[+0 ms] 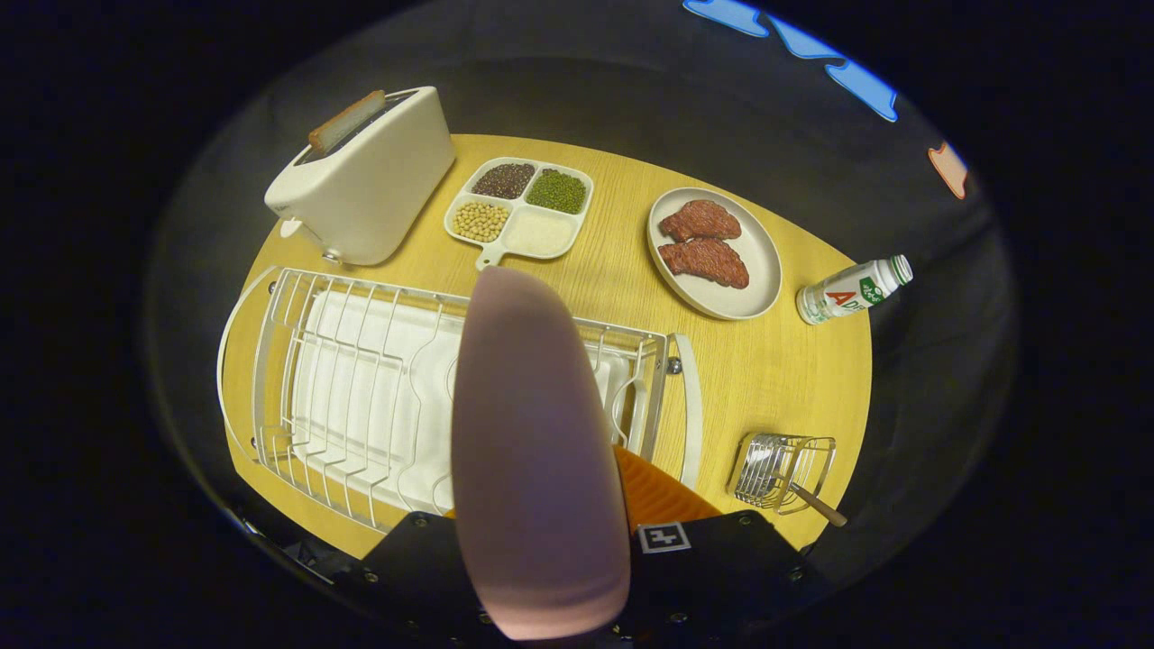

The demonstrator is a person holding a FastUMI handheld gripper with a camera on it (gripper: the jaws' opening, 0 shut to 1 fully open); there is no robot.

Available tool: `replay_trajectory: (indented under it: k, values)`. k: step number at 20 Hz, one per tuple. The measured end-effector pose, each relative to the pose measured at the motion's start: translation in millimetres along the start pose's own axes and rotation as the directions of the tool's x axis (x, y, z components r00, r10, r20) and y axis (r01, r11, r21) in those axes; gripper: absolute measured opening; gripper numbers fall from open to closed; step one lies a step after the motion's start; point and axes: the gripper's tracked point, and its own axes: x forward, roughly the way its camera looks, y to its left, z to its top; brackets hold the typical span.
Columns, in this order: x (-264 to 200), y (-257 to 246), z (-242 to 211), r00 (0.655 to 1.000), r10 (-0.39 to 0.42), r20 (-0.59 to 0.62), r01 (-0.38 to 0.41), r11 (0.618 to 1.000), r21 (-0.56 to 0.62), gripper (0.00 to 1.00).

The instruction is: Take the plate from the dish rack, then take the spoon from the basket and place it into the plate.

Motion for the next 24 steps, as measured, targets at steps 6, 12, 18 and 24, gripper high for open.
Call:
replay_trajectory:
  k: [6, 12, 18, 24]
  values:
    - [-27.0, -5.6, -3.8, 0.995, 0.086, 0.053, -0.090, 0.993, 0.080, 0.46]
    - [-69.0, -9.5, -51.6, 0.937, 0.330, 0.116, -0.347, 0.919, 0.189, 0.45]
    - [-91.1, 3.0, -123.7, 0.793, 0.589, 0.154, -0.602, 0.720, 0.345, 0.45]
    - [-70.0, 15.9, -200.6, 0.718, 0.677, 0.161, -0.672, 0.615, 0.413, 0.45]
